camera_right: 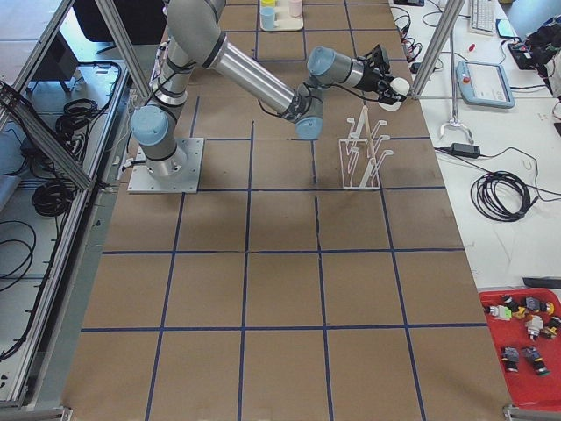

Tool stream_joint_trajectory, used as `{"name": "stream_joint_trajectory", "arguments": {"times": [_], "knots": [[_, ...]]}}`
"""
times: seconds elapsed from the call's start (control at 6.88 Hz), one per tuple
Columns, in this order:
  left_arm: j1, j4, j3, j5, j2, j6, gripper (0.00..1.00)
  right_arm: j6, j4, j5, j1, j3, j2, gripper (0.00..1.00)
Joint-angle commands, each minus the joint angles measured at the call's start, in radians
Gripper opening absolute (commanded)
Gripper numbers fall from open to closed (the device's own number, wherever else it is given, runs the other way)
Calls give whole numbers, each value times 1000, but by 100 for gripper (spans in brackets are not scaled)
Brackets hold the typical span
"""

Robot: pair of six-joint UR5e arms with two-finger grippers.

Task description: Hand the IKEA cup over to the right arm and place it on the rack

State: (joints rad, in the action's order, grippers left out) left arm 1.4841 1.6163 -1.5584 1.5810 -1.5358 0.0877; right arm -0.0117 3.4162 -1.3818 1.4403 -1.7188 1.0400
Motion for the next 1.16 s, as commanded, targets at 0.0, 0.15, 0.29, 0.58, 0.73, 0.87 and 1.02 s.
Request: {"name": "stream_joint_trajectory", "arguments": {"times": [0.0, 0.15, 0.29, 0.58, 0.73, 0.87, 1.02], "knots": [[-62, -4, -55, 54, 29, 24, 99, -11, 23, 3, -24, 5, -43, 28], [-138, -6, -101, 51, 46, 80, 99, -13, 31, 0, -29, 1, -54, 28], [-239, -9, -150, 45, 72, 162, 99, -11, 29, 1, -31, -2, -60, 28], [-394, -111, -288, 42, 92, 338, 99, -8, 81, -2, -29, -42, -70, 28], [-433, -165, -361, 42, 114, 380, 99, -5, 86, -3, -26, -53, -69, 28], [-447, -220, -443, 42, 158, 398, 99, 1, 84, -2, -23, -71, -69, 36], [-447, -269, -506, 42, 192, 403, 99, 18, 87, -2, -21, -76, -66, 77]]}}
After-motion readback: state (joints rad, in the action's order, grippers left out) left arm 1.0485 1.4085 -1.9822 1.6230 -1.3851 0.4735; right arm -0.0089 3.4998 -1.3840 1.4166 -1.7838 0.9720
